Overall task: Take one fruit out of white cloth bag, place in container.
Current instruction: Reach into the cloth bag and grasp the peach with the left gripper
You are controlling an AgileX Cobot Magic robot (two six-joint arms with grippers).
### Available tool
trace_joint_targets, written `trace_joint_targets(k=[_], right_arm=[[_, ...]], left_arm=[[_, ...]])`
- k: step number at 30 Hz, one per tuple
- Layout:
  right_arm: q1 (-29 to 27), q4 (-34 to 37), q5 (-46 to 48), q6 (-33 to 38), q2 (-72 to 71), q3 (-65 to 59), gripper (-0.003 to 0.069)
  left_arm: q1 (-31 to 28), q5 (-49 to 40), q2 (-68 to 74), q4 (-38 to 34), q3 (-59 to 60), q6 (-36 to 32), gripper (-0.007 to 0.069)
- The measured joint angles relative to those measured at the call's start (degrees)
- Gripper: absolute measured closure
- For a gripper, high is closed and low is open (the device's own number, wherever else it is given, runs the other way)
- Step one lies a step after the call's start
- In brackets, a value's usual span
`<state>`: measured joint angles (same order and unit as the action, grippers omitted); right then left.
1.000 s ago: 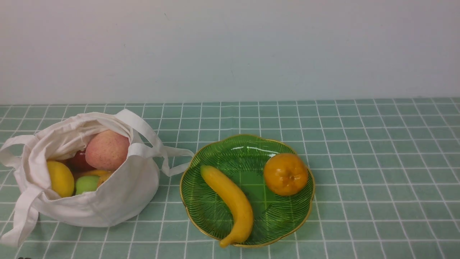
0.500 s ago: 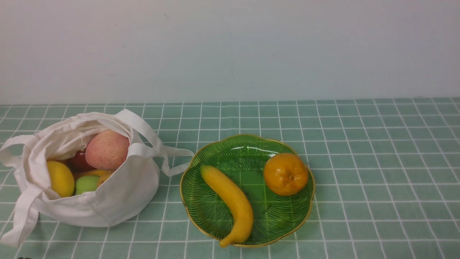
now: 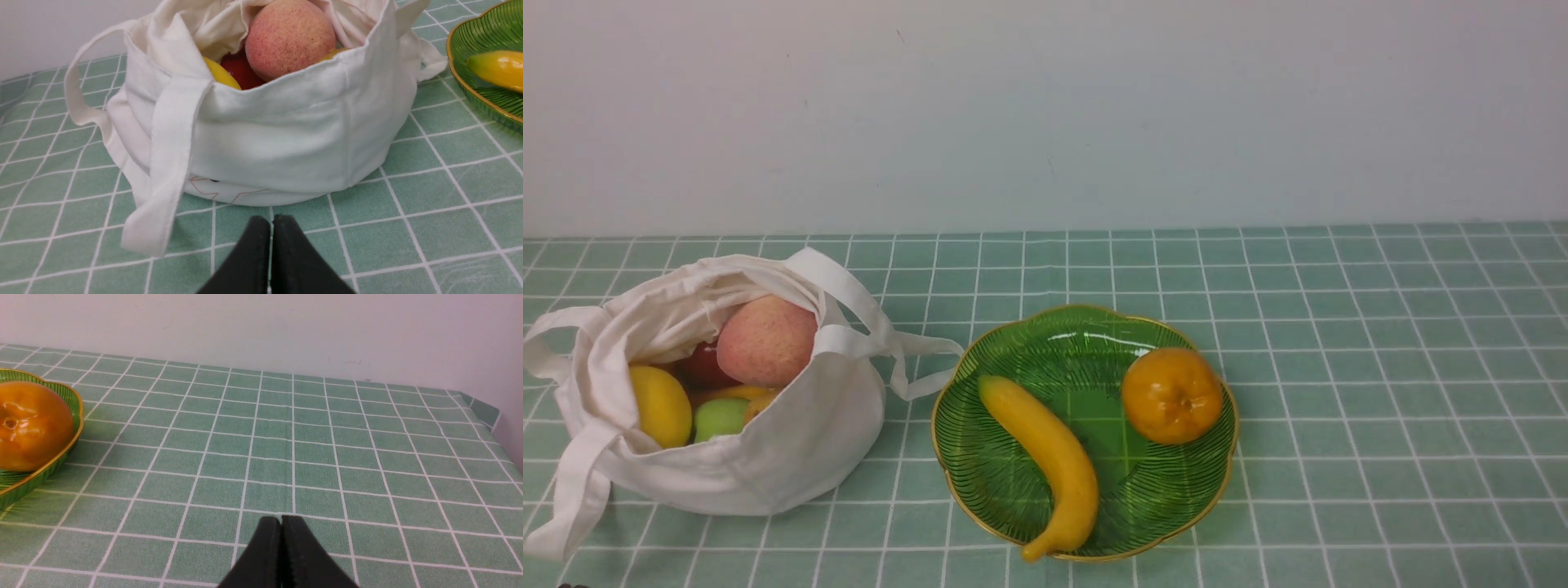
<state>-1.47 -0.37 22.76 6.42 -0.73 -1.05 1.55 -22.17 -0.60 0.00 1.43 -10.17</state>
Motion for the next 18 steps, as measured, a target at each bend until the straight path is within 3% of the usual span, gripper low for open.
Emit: trace_joint_targets(k=[5,9,18], right_arm=[[0.0,0.0,0.0,0.0,0.0,0.0,0.0674],[0.0,0.0,0.0,0.0,0.0,0.0,0.0674],[0.0,0.0,0.0,0.0,0.0,0.0,0.0674]], left_arm=[[0.0,0.5,0.0,3.0,0.1,0.0,0.0632],[0.0,4.7,0.0,1.5,0.2,2.1,0.0632],[0.0,17.7,0.0,-21.5,0.2,18.7,0.0632]])
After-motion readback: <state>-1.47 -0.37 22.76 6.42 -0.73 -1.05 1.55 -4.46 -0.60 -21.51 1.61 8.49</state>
